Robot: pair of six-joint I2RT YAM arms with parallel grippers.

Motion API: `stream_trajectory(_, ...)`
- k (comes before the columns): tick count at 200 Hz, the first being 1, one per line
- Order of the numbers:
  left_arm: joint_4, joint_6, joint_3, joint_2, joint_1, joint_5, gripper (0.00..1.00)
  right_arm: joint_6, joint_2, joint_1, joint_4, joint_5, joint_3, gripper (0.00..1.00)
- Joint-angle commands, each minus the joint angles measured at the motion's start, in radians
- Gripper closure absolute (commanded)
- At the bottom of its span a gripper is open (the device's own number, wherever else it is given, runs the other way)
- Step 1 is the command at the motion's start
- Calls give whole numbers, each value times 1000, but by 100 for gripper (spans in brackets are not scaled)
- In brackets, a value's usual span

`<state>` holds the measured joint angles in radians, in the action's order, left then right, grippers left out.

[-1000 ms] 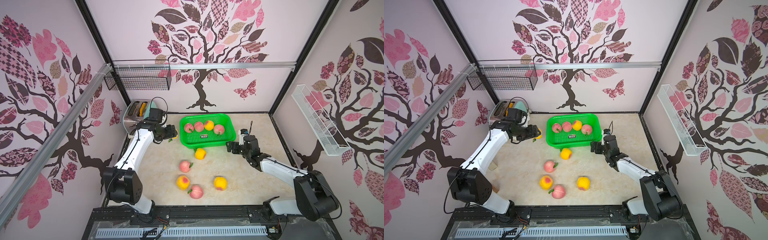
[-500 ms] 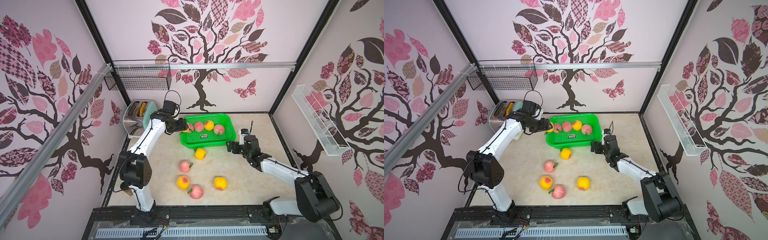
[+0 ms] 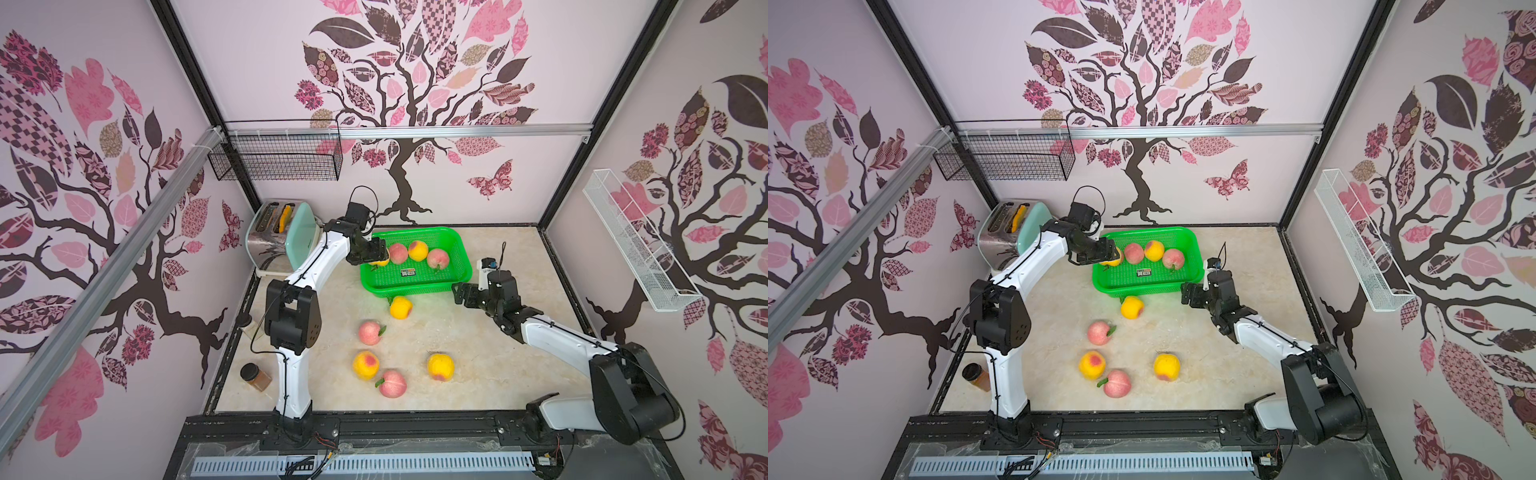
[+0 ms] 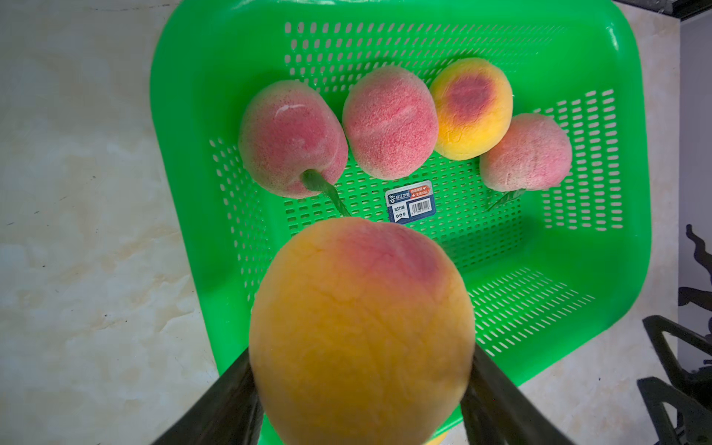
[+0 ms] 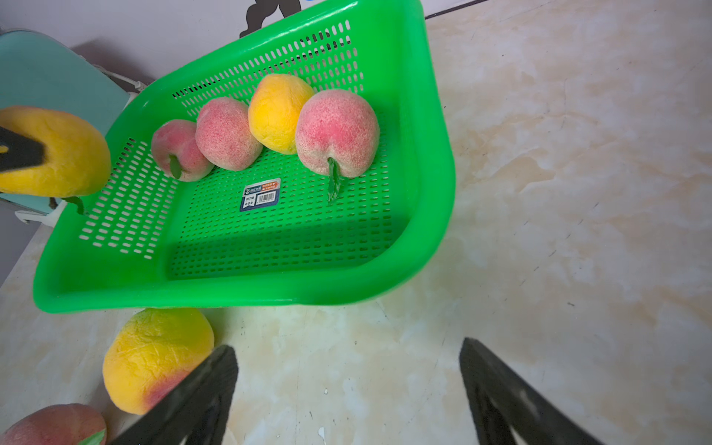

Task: Put the peaches into the basket
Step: Place the peach in the basket.

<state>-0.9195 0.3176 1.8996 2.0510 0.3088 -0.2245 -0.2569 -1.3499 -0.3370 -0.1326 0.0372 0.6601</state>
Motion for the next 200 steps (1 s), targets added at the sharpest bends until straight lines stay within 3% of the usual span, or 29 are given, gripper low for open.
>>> stream_trajectory(1,18,2,20,14,8,0,27,6,-6,-3,20,-12,33,7)
stream_trajectory(85,26,25,19,96,22,23,25,5,-9,-3,20,-8,33,7)
stream_trajectory(200,68,30,-44,87,24,66,18,4,-3,-3,31,-17,37,7)
